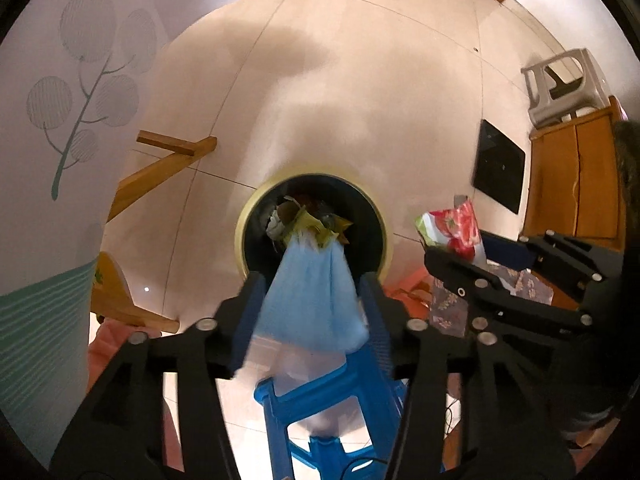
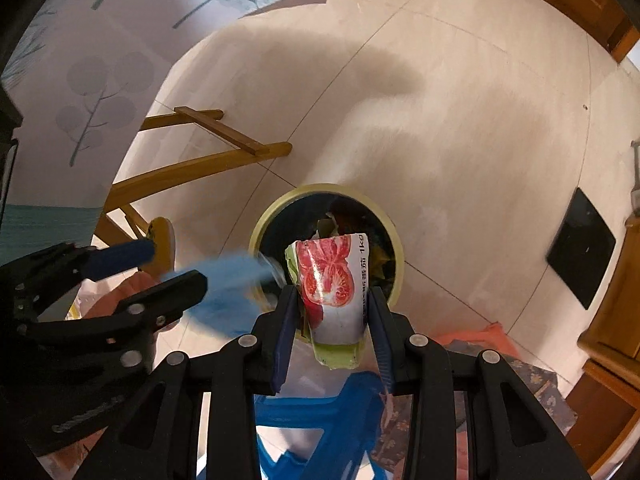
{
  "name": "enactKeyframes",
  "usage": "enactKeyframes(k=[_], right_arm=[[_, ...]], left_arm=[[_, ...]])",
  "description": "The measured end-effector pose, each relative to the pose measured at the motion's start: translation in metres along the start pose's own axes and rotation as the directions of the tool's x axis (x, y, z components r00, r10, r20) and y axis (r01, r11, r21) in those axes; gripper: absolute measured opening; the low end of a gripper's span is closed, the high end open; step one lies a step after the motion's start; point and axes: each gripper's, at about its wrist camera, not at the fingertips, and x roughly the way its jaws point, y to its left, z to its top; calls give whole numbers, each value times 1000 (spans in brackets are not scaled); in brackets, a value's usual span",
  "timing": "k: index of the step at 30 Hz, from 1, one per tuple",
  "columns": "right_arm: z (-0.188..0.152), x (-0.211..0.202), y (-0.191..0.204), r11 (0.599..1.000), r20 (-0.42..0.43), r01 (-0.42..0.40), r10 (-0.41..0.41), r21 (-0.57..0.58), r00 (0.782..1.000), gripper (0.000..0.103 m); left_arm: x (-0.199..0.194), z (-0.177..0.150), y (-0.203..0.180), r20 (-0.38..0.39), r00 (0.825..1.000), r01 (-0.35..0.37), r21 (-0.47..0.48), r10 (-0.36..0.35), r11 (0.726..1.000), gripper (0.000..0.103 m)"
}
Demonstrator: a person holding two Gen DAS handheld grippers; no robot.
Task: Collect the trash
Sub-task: 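Open both grippers to drop the mask and snack bag into the bin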
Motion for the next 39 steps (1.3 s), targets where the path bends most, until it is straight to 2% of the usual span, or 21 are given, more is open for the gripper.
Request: enactKeyframes(k=[2,6,13,19,21,25,27,39], right_arm=[[1,5,-3,1000,-3,-6,6,4,1000,36],[1,16,-4,1000,-6,-16,16,6,1000,36],[-7,21,-8,998,0,-51,51,25,999,36],[-5,27,-5,995,8,-87,86,45,996,46],[-6,26,-3,995,15,-90,89,43,996,53],[-5,24,4,994,31,-100,99,33,995,58],[-4,23,5,994,37,-104,103,30,994,64],[-5,-1,17,994,66,-111,111,-1,992,66]], left_arm=[[2,2,5,12,1000,-4,-13,4,1000,58],[-1,1,12,37,999,-27,-11,28,1000,59],[-19,-5,0,97,994,-60,2,59,998,59],[-35,-11,-4,144,986,-83,13,81,996,59],[-41,-13,-6,160,983,-91,16,87,996,59],[-51,-18,-7,184,979,-97,15,93,995,59],[-56,-18,-8,193,977,-99,13,94,995,59],[-84,-30,-9,225,970,-101,17,94,995,59]])
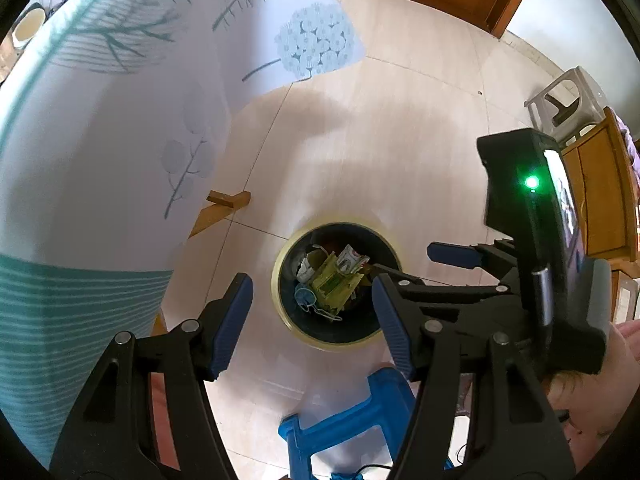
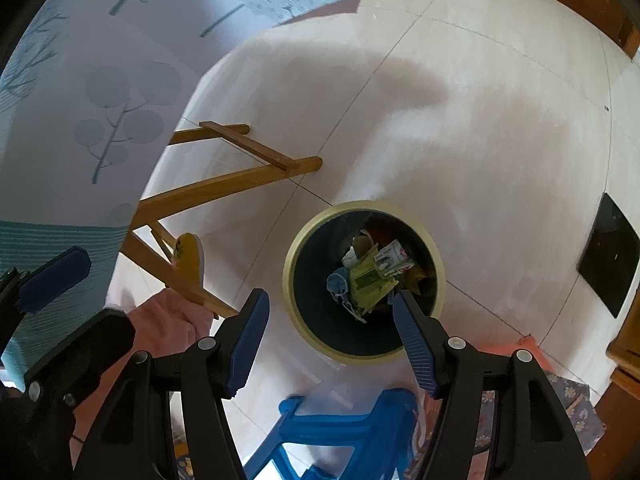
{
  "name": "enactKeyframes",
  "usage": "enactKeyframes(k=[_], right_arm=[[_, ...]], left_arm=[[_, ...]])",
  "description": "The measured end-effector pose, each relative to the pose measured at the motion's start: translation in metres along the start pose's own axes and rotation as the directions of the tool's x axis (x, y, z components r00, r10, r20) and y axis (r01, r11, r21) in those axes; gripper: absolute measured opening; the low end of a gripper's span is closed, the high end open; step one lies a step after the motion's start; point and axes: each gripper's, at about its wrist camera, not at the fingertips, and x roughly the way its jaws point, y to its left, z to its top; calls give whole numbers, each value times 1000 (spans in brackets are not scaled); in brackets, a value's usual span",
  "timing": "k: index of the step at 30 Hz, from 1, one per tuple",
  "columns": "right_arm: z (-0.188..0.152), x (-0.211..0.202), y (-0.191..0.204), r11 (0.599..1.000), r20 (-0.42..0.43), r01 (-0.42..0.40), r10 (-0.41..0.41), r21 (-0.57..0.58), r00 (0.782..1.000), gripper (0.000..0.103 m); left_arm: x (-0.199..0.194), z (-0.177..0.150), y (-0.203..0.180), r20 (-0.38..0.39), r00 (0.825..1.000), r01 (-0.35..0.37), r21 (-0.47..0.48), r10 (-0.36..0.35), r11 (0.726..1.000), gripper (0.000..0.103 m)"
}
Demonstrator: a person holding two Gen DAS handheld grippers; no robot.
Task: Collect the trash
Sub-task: 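Open both grippers to drop the mask and snack bag into the bin, then move both tools back over the table toward the boxes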
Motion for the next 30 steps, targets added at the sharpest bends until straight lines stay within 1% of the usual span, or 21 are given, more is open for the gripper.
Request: enactKeyframes(k=[5,9,13,17,18,21,22,25,27,29,30], right_arm=[[-4,-20,11,1000,-7,19,-19,-15,1000,66],[-11,-46,24,999,-5,29,-29,-23,1000,66],[-19,-81,41,1000,15,-5,6,-19,1000,66],[-29,-118,63,999,59,-38,40,-38,997,66],[-30,-125,69,998,68,-42,45,-45,997,66],[-35,-152,90,995,111,-59,67,-78,992,66],[-35,-160,98,994,122,-60,71,-91,990,66],[-35,-186,124,988,160,-67,89,-141,983,66],[-32,-202,141,982,180,-70,102,-175,978,66],[-24,-223,160,974,205,-71,116,-215,972,66],[-20,-232,170,969,216,-67,120,-236,969,66]], left_arm=[[-24,-5,2,15,1000,16,-7,-16,1000,59],[-54,-13,8,42,999,30,-22,-29,999,59],[-85,-20,19,78,996,34,-34,-31,999,59],[-123,-29,37,142,988,77,-76,-66,994,59],[-136,-32,44,169,982,95,-90,-79,991,59],[-164,-38,58,234,968,118,-109,-90,987,59],[-175,-41,63,263,961,121,-111,-89,986,59],[-205,-46,76,332,941,100,-106,-59,989,59],[-224,-50,87,363,931,93,-112,-47,989,59],[-240,-51,101,379,924,102,-128,-46,987,59],[-249,-51,109,387,921,93,-141,-32,986,60]])
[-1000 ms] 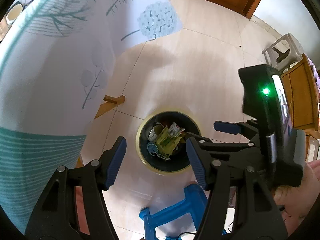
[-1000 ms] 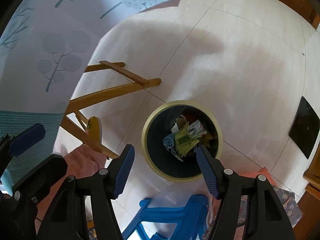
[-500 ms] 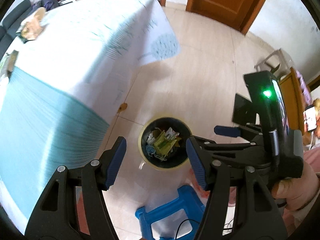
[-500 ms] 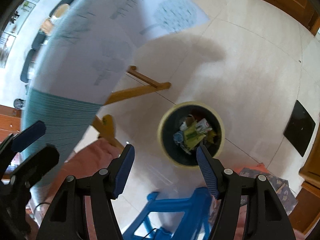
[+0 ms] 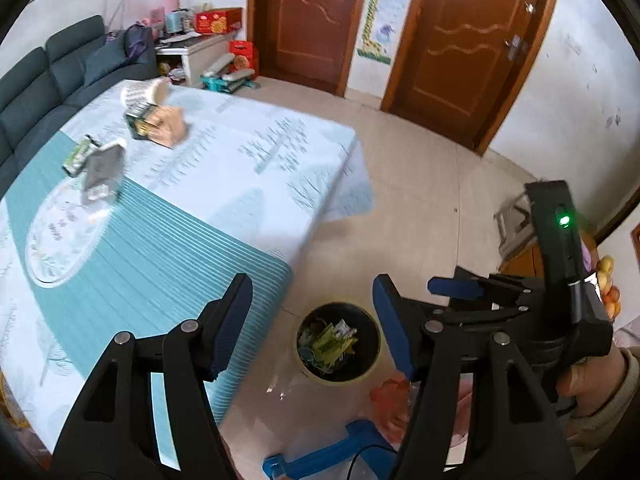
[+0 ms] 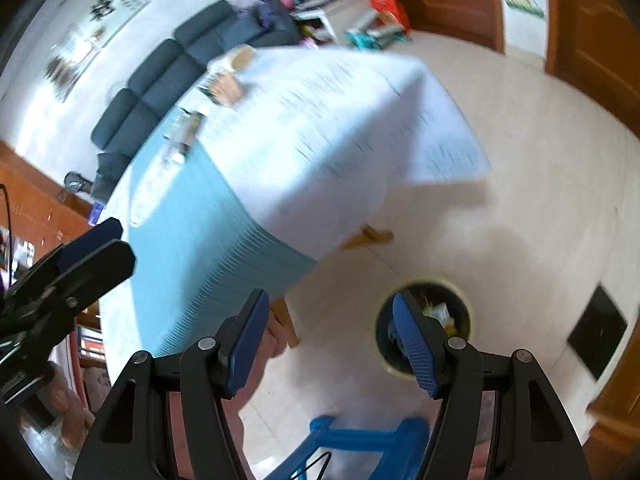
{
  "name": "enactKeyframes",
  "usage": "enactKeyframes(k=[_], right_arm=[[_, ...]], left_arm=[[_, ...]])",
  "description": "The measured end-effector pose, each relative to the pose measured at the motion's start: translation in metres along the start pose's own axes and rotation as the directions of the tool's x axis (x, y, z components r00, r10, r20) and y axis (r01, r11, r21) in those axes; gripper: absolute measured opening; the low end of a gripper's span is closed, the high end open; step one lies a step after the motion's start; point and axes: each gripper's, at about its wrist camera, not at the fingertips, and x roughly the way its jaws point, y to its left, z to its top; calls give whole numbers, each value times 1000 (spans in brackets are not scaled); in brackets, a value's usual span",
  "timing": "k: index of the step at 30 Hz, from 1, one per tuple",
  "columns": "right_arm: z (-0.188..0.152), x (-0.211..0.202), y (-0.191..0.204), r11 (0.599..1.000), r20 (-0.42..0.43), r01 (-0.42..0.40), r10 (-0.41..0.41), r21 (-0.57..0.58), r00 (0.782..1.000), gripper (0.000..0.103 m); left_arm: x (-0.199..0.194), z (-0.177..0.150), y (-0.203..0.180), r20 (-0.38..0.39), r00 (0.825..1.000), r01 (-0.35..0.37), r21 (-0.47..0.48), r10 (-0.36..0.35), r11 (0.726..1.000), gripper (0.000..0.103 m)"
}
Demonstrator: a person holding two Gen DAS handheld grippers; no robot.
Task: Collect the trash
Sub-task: 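Move both tools back over the table toward the boxes, then grasp the silver earplug box with the left gripper while the right grasps the green-brown paper bag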
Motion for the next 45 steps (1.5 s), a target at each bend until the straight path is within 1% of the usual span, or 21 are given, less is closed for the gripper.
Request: enactKeyframes(k=[2,4,7,9,11,13,15,19,22,24,26,28,31,34,37,39,43,44,45], right_arm=[[19,-12,20,999,28,-4,5,-50,1000,66],[42,-23,41,995,54,-3,8,-102,998,66],[74,-34,71,985,89,-4,19,-171,996,66],[96,-37,89,978,107,3,20,-208,994,66],[122,-38,108,967,131,11,24,-256,991,65],[149,-34,126,957,148,23,21,-289,989,65],[174,-28,143,949,151,15,34,-314,988,65],[230,0,176,936,147,9,46,-352,988,65],[264,31,194,926,126,11,40,-376,991,66],[282,56,203,919,104,6,38,-394,994,66],[298,85,212,911,80,11,24,-413,996,65],[308,114,216,903,60,16,11,-429,998,65],[309,152,216,894,25,17,-6,-449,1000,66],[314,192,216,882,2,39,-44,-469,999,66],[318,222,216,877,-16,49,-65,-479,998,66],[321,237,216,877,-28,43,-65,-478,997,66],[321,257,213,871,-49,60,-95,-487,994,65],[321,261,213,869,-56,59,-99,-491,994,62],[320,262,212,871,-65,42,-85,-490,994,57]], left_arm=[[-12,9,13,17,999,-30,-15,30,999,60],[-27,21,33,34,996,-76,-30,77,997,60],[-53,41,68,65,986,-147,-68,151,987,60],[-63,56,98,73,979,-182,-111,191,977,60],[-64,70,126,54,975,-204,-152,215,967,60],[-63,82,158,10,976,-213,-209,219,955,60],[-58,95,191,-31,977,-210,-267,210,940,60],[-38,112,240,-81,974,-225,-337,210,914,60],[-12,124,267,-105,967,-256,-367,234,894,60],[5,129,278,-114,965,-261,-376,235,889,60],[27,132,288,-141,962,-272,-389,236,880,60],[47,133,292,-166,960,-275,-400,226,874,60],[80,133,299,-214,953,-286,-411,213,865,60],[106,133,302,-251,949,-284,-411,191,867,60],[124,134,303,-272,943,-293,-403,192,867,60],[134,136,304,-281,940,-298,-403,193,865,60],[151,141,305,-302,930,-324,-399,210,858,60],[156,141,305,-310,926,-334,-397,217,855,60],[161,142,305,-317,922,-341,-395,222,853,60]])
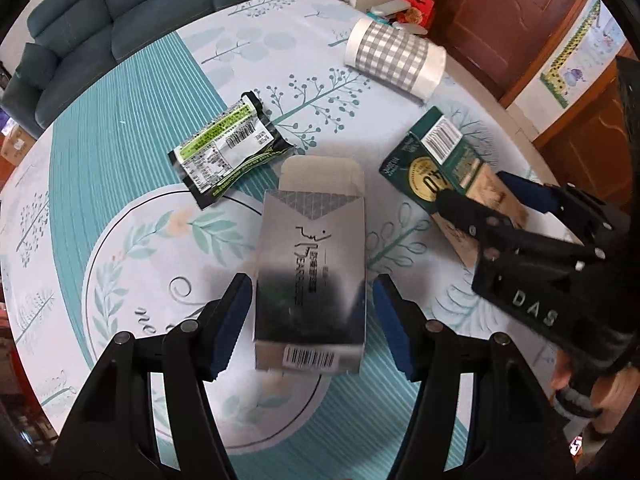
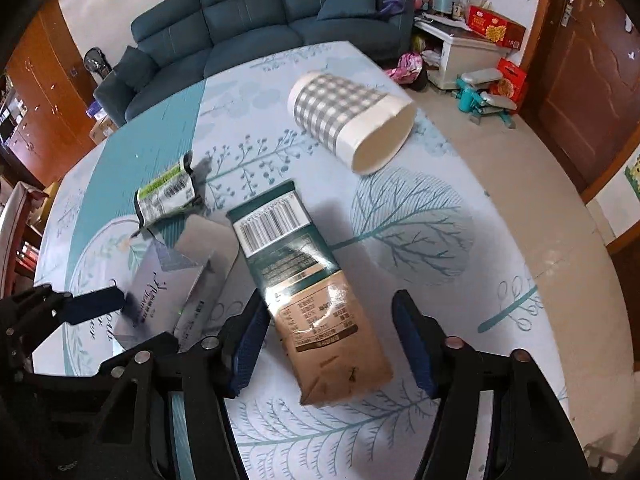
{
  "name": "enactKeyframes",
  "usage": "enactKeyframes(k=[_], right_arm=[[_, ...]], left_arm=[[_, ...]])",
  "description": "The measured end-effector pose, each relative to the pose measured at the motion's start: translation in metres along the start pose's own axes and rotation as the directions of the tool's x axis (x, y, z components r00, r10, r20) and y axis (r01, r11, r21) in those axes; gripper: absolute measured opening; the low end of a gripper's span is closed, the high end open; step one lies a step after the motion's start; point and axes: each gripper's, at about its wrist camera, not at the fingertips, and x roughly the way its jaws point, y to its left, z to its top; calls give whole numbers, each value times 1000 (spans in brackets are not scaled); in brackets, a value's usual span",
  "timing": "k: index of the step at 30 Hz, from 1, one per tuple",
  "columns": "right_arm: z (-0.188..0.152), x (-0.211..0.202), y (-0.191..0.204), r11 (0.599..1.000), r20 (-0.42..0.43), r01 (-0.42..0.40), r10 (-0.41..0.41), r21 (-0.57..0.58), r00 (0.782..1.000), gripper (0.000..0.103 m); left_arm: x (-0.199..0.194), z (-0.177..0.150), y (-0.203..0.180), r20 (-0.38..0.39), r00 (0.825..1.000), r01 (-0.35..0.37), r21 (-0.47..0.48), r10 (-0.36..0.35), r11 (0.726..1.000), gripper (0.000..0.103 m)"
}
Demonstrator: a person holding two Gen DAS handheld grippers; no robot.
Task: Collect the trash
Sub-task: 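Grasp the silver earplug box with the left gripper while the right grasps the green-brown paper bag, then carry the earplug box and paper bag over the black trash bin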
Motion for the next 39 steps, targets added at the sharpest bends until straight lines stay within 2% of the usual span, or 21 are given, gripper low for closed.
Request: enactKeyframes(k=[2,3,4,10,17,22,29,33,39], right_arm=[[-2,0,-1,1000,3,-28,28,12,1000,49],[-3,1,-1,999,0,-30,30,12,1000,40],[-5,1,1,1000,-9,-26,26,6,1000,37],[-24,-9,-4,995,-7,-80,80,53,997,36],[-65,-40,-9,979,43,-147,142,144,989,35],[-100,-71,-14,959,94,-202,187,199,978,35],[-157,-136,-19,921,199,-281,232,269,952,35],[-199,-172,-21,909,237,-294,229,294,944,35],[-266,-216,-16,912,248,-257,181,320,952,35]], left_arm=[[7,2,-1,-12,1000,-14,-7,14,1000,60],[12,2,-3,-17,1000,-20,-12,20,1000,60],[15,3,-3,-18,1000,-20,-16,20,1000,60],[22,4,-7,-9,1000,-20,-27,20,999,60],[13,-9,-1,15,998,64,-41,-63,997,56],[-14,-30,-5,52,993,111,-6,-110,994,56],[-76,-74,-18,103,976,186,63,-191,981,56],[-110,-105,-34,126,966,210,116,-224,971,56],[-151,-160,-60,147,955,228,184,-257,956,56]])
